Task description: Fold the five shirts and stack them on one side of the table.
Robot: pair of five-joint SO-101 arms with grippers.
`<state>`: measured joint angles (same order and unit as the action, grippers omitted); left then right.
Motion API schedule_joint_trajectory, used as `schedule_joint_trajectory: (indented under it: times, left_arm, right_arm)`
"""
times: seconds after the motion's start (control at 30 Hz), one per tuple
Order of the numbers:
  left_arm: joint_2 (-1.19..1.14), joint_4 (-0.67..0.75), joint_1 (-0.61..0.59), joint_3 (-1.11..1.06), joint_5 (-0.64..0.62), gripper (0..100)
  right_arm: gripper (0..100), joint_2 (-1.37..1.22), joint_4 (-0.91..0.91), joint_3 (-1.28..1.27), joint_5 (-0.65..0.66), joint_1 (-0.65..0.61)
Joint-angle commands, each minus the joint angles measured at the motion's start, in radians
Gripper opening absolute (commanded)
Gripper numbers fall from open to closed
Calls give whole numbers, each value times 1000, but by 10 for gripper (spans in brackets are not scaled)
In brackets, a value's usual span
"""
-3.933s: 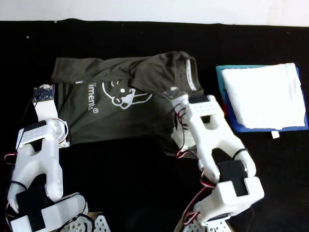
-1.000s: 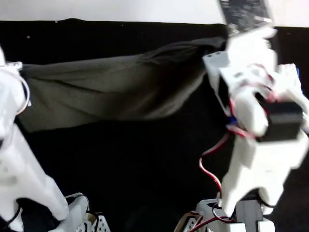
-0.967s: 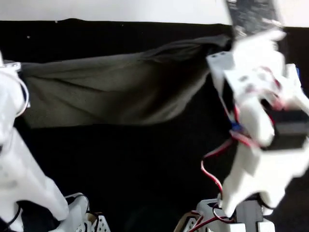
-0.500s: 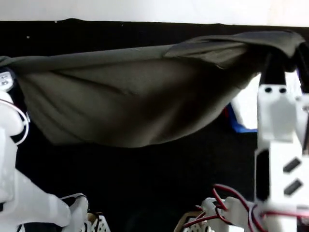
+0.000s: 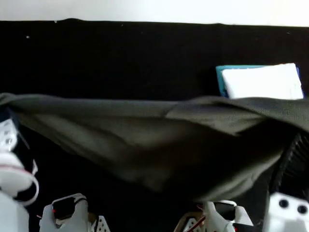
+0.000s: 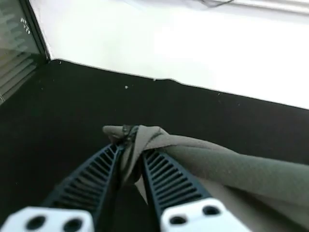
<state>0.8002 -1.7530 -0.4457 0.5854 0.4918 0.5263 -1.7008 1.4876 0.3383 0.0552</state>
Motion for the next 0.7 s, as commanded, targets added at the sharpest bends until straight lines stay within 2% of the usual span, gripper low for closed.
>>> schedule_joint_trajectory:
  times: [0.0, 0.23, 0.4, 0.53, 0.67]
  left_arm:
    - [42, -2, -12, -13, 0, 9]
    - [-68, 21, -13, -54, 3, 9]
    - [-318, 126, -13, -70, 3, 9]
    - [-532, 221, -8, -48, 3, 9]
    - [-740, 307, -7, 61, 3, 9]
  right_arm:
    - [5, -2, 5, 4, 8, 15]
    - [5, -105, 94, -165, -2, 5]
    - [5, -259, 228, -357, 0, -88]
    - [5, -423, 375, -521, 0, -96]
    - [5, -599, 524, -613, 0, -96]
